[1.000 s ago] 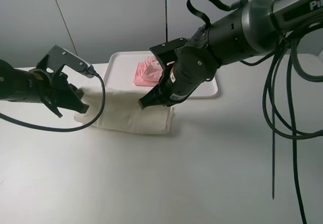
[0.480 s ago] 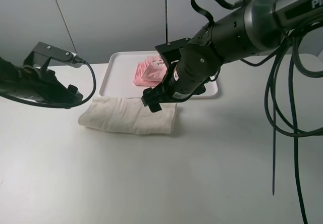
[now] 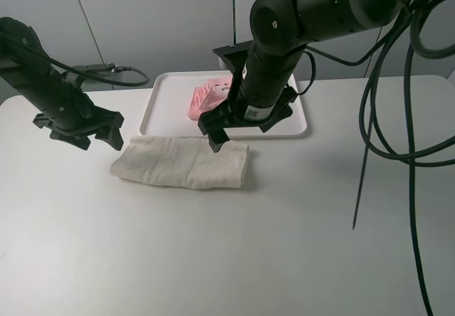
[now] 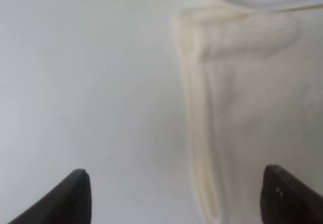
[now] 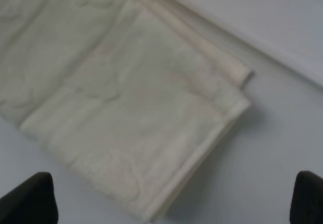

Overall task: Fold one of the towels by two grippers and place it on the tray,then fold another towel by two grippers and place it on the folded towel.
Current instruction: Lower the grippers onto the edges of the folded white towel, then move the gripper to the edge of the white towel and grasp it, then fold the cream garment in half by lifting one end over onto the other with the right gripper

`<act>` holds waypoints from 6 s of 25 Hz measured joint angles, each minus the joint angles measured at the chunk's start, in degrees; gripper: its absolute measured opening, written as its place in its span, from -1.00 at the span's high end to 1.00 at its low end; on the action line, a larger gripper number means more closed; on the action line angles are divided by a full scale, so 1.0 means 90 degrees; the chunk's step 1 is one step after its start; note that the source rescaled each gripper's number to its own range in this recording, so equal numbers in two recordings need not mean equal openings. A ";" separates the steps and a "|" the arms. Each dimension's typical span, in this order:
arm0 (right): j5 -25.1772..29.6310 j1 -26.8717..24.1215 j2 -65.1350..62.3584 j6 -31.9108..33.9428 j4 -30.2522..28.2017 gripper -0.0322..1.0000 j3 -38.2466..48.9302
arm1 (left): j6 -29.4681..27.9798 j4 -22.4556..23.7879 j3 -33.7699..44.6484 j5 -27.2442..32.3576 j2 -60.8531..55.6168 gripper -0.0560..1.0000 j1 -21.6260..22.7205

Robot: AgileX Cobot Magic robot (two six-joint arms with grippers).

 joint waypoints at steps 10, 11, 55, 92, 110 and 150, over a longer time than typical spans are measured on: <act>0.0411 0.0000 0.0153 -0.0485 0.0425 -1.00 -0.0142 | -0.0578 0.0312 -0.0391 0.0312 0.0444 -0.77 0.0000; 0.0506 0.0000 0.0243 -0.0485 0.0425 -1.00 -0.0215 | -0.0578 0.0340 -0.0391 0.0312 0.0459 -0.77 0.0000; 0.0892 -0.0009 0.0774 -0.0757 0.0426 -1.00 -0.0630 | -0.0783 0.1147 -0.1851 0.1639 0.1599 -0.77 -0.0428; 0.0435 -0.0686 0.1631 -0.0169 0.1892 -1.00 -0.0630 | -0.0783 0.1097 -0.1905 0.1650 0.1824 -0.77 -0.0428; -0.0060 -0.0529 0.1644 0.0090 0.1705 -0.57 -0.0630 | -0.0748 0.1097 -0.1905 0.1650 0.1824 -0.77 -0.0428; -0.0096 -0.0482 0.1141 -0.1160 0.3231 0.86 -0.0832 | -0.0733 0.1097 -0.1905 0.1649 0.1836 -0.77 -0.0428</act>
